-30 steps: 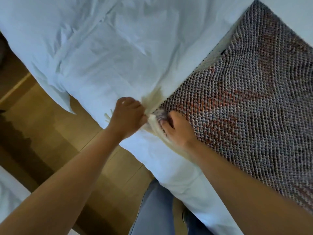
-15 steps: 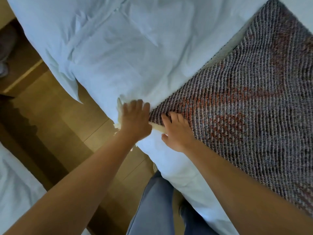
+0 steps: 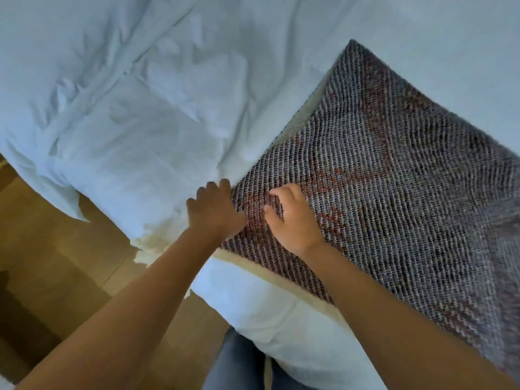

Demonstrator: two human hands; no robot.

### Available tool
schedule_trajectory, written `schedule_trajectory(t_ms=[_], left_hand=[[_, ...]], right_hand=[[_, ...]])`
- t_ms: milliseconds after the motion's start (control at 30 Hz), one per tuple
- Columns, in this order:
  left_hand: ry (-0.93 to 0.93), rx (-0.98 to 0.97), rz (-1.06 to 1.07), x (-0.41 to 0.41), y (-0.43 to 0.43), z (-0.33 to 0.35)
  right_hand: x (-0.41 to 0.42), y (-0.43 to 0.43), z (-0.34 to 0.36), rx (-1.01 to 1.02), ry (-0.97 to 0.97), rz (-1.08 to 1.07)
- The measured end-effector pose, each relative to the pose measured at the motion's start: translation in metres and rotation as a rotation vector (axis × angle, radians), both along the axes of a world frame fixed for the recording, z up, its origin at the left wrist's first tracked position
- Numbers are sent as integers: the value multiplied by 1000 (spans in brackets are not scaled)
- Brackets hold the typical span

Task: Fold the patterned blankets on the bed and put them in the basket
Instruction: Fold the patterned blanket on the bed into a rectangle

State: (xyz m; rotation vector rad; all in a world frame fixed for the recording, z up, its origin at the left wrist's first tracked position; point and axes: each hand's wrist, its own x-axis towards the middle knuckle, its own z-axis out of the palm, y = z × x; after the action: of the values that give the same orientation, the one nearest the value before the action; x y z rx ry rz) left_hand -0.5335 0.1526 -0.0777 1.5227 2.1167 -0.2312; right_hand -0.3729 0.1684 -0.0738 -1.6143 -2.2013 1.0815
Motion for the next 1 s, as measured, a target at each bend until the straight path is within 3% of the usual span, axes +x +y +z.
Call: schedule_trajectory(t_ms=[167, 333, 367, 433, 533, 633, 700, 767, 867, 1000], left_hand=[[-230, 247, 21, 71, 88, -3], [-261, 437, 68, 95, 149, -9], [-311, 406, 93, 97, 160, -10], [-394, 163, 73, 98, 177, -10], [-280, -200, -104, 91, 186, -15], [-347, -183, -47, 82, 181, -21], [-483, -11, 237, 75, 174, -27], [-396, 183, 438, 70, 161, -36], [-156, 199, 362, 80, 142, -54], [-65, 264, 316, 91, 136, -56]], right_hand=[[45, 92, 8, 103, -64, -178], [68, 193, 11, 281, -272, 56], [68, 211, 10, 292, -313, 121], [67, 244, 9, 263, -396, 248], [64, 279, 4, 135, -669, 482], [57, 290, 2, 175, -875, 535], [56, 292, -1, 274, -816, 475], [58, 296, -10, 390, -637, 379], [63, 291, -32, 336, -490, 290], [72, 268, -63, 206, -455, 228]])
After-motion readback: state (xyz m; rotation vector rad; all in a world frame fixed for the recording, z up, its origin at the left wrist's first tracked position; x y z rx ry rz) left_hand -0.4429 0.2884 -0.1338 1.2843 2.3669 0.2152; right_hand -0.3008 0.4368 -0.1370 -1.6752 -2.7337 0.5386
